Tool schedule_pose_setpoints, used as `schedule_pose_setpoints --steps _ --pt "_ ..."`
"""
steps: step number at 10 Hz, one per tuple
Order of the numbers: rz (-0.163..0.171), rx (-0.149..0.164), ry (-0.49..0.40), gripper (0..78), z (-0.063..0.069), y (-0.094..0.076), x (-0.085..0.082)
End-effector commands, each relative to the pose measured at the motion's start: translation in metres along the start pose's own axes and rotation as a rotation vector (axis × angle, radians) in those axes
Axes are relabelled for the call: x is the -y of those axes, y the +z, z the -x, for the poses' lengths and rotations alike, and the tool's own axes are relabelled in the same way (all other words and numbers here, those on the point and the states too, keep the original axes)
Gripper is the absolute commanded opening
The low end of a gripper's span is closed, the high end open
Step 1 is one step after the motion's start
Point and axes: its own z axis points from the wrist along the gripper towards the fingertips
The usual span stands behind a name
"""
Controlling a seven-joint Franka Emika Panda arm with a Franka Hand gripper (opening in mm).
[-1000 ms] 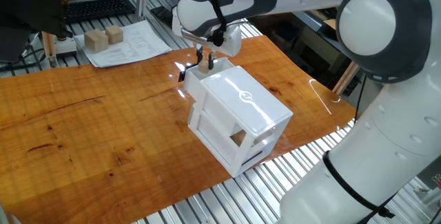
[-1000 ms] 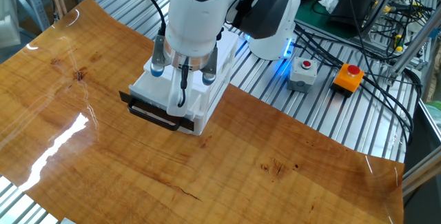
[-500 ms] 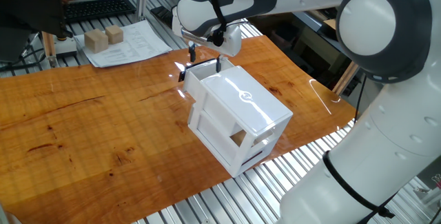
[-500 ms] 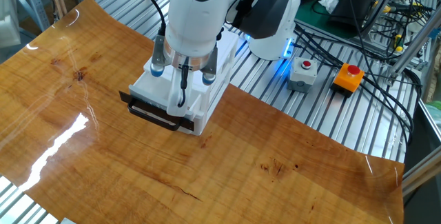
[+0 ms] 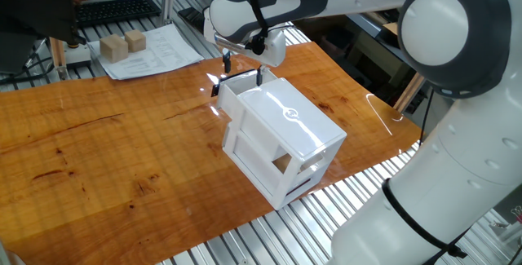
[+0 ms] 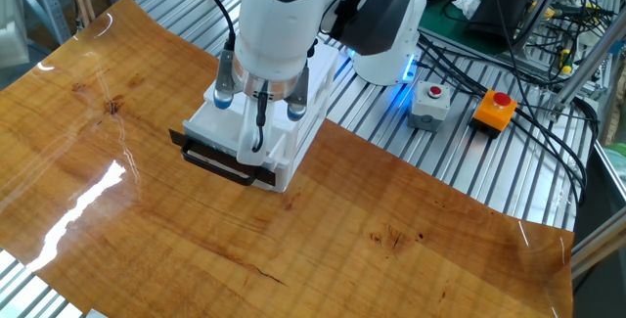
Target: Put things in the drawer
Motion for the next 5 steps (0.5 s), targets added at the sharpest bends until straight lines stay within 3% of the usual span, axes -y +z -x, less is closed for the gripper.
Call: schedule_pose_setpoints --steps 1,5 --pt "0.027 -0.072 -0.042 77.5 0.0086 -0.0094 -0.0098" --pt "0.040 -0.078 -0.043 77.5 0.0153 -0.0158 -0.0168"
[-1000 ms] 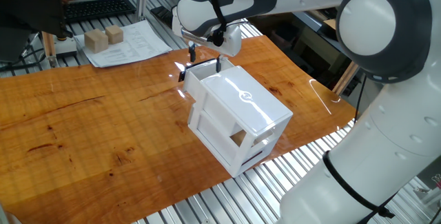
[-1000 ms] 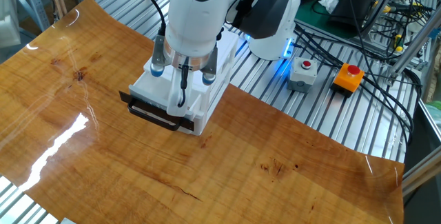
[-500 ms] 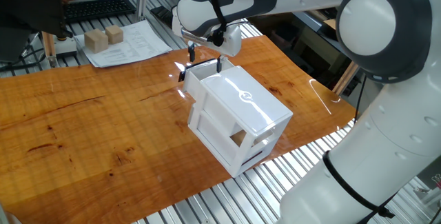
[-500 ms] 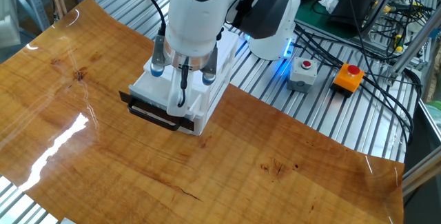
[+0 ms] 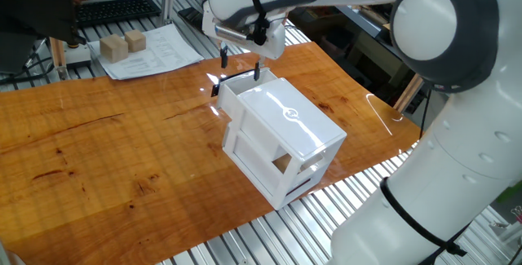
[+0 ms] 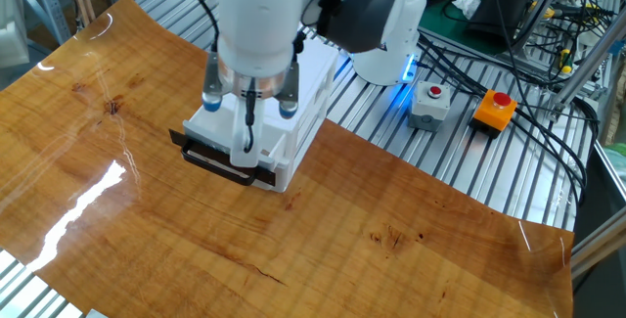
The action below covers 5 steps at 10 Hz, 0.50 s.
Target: Put things in the drawer
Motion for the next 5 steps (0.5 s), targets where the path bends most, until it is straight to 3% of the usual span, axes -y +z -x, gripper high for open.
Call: schedule_pose_setpoints --steps 1,5 --pt "0.027 -0.020 0.003 77.5 0.010 -0.012 -0.010" --pt "0.032 -0.027 0.007 77.5 0.018 -0.017 -0.024"
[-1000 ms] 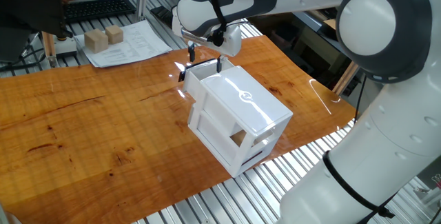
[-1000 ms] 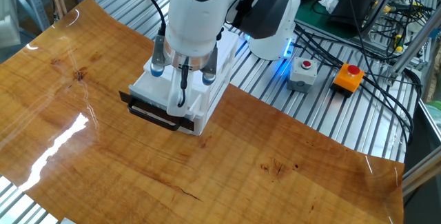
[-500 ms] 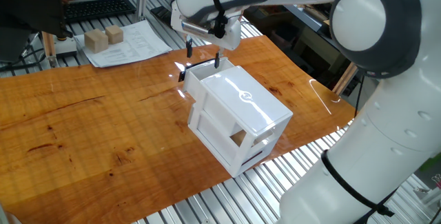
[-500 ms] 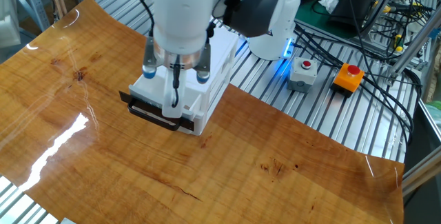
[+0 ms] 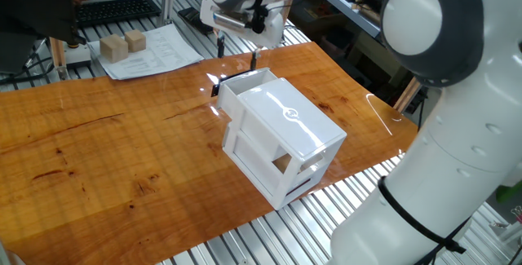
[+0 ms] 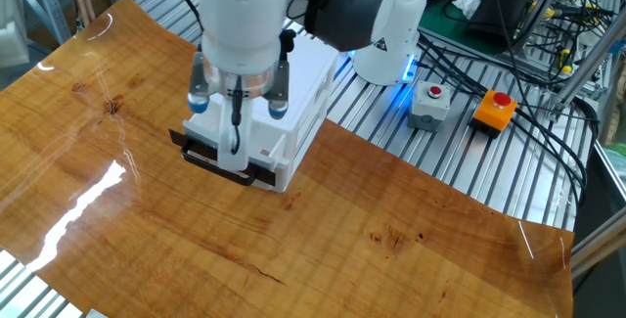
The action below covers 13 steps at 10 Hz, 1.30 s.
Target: Put things in the drawer
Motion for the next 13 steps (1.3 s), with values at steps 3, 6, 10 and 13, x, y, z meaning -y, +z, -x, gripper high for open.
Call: schedule_pose_setpoints --steps 3,6,10,13 --pt "0.009 -0.003 0.039 77.5 0.005 -0.002 -0.027" --pt "0.014 0.000 0.063 77.5 0.005 0.000 -0.035" --pt "0.029 0.011 0.084 77.5 0.005 0.007 -0.045" --pt "0.041 0.013 0.099 77.5 0.007 0.010 -0.050"
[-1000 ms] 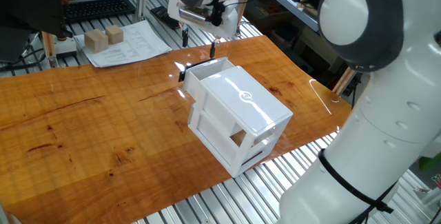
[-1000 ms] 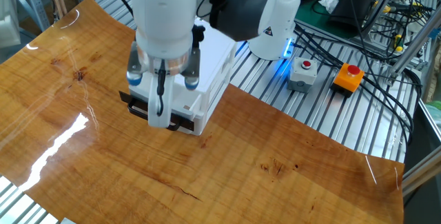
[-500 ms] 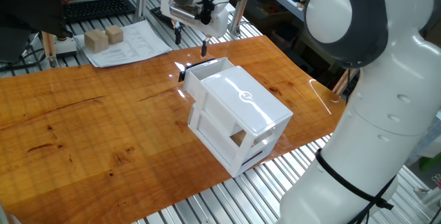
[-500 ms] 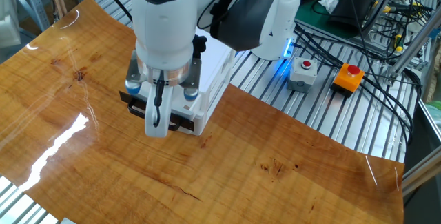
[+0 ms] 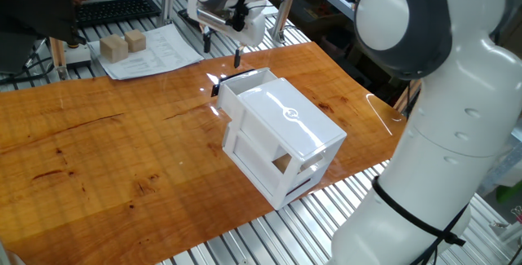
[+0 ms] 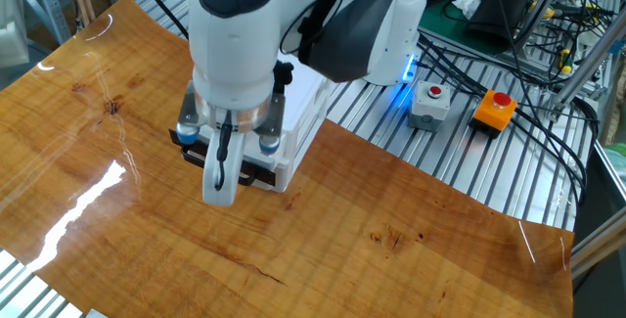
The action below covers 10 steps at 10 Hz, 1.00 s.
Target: Put things in the drawer
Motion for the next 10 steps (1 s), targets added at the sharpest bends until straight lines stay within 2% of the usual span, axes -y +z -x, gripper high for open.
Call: schedule_pose_setpoints --steps 1,10 --pt "0.016 0.004 0.015 77.5 0.001 0.001 -0.005" --pt "0.029 0.011 0.038 77.5 0.000 0.012 -0.015"
